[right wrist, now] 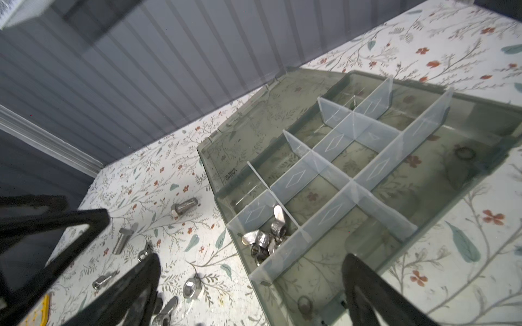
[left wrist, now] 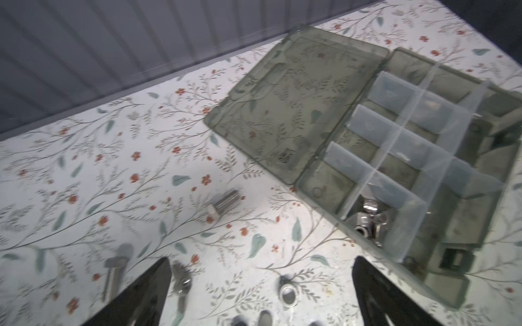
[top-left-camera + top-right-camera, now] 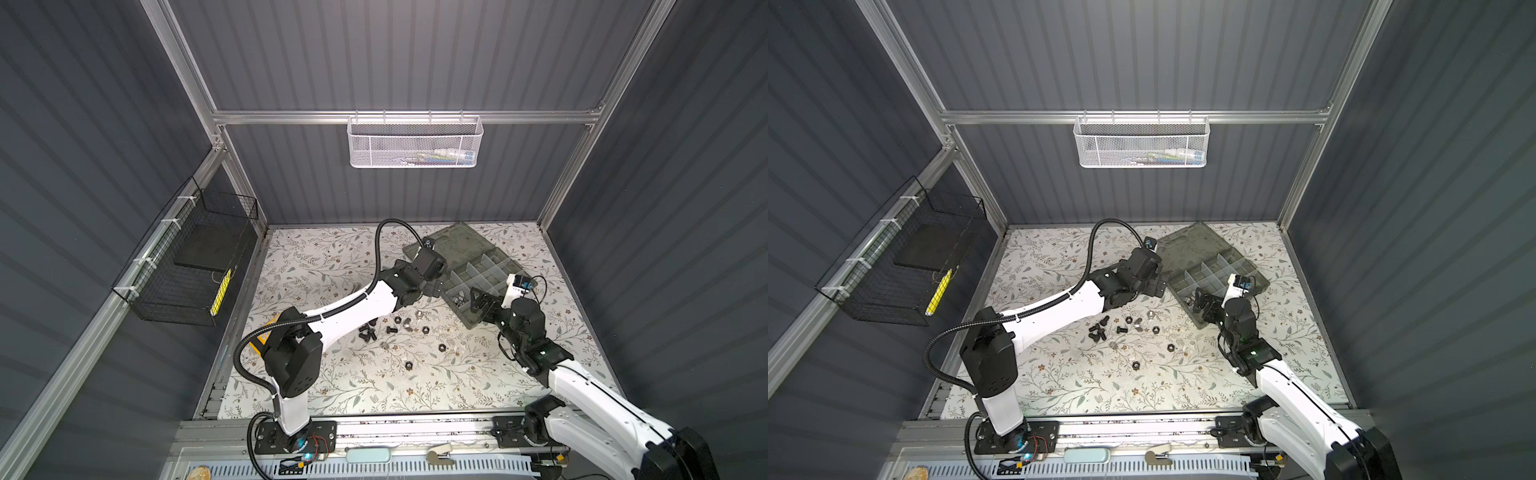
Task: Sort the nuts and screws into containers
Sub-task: 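Move the left gripper back over the pile while the right gripper reaches a wing nut, then lower the right gripper and grasp the silver wing nut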
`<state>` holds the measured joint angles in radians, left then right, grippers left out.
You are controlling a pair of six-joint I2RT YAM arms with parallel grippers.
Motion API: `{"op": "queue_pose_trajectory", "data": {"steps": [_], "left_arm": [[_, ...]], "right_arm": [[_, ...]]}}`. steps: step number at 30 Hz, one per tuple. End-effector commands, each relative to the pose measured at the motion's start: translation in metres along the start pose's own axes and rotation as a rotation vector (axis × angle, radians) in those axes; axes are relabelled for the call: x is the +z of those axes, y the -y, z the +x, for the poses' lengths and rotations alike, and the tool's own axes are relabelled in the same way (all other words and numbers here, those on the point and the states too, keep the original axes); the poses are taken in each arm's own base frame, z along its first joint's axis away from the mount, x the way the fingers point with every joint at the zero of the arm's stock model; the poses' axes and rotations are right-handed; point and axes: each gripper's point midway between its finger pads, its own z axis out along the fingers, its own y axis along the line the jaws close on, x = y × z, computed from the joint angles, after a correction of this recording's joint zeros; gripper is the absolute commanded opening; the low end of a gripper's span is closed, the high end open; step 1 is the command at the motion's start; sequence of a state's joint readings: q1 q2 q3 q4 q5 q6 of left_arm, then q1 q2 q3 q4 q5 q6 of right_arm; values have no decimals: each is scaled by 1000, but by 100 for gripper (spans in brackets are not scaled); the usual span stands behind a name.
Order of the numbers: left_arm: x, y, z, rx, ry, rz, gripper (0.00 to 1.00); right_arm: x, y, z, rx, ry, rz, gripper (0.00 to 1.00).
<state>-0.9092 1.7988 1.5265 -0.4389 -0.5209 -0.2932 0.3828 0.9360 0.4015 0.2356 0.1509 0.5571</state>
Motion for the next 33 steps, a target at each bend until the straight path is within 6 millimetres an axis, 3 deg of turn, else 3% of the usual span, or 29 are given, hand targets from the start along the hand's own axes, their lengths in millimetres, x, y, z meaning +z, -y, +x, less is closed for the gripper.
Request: {"op": "queue_pose_trajectory", "data": {"steps": [1, 3, 4, 7, 13, 16, 25, 33], "left_arm": [[-18, -37, 16, 16, -30, -149, 100], [-25, -44, 23, -7, -33, -142, 100], [-24, -51, 41, -13, -62, -149, 100], [-32, -67, 61, -102, -81, -124, 100], [-40, -103, 103, -365, -138, 14, 100], [-50, -113, 116, -386, -142, 16, 100], [-59, -109, 139, -515, -180, 155, 100], [-52, -105, 158, -601, -202, 221, 100]], "right_arm": [[10, -26, 4, -47, -54, -77, 99], [18, -37, 15, -92, -98, -93, 99], [22, -44, 21, -120, -121, -100, 99], [37, -62, 49, -213, -221, -105, 98], [58, -95, 97, -279, -383, -164, 81], [64, -110, 114, -314, -433, -185, 76], [82, -138, 170, -384, -596, -215, 64], [88, -141, 197, -430, -664, -181, 53]]}}
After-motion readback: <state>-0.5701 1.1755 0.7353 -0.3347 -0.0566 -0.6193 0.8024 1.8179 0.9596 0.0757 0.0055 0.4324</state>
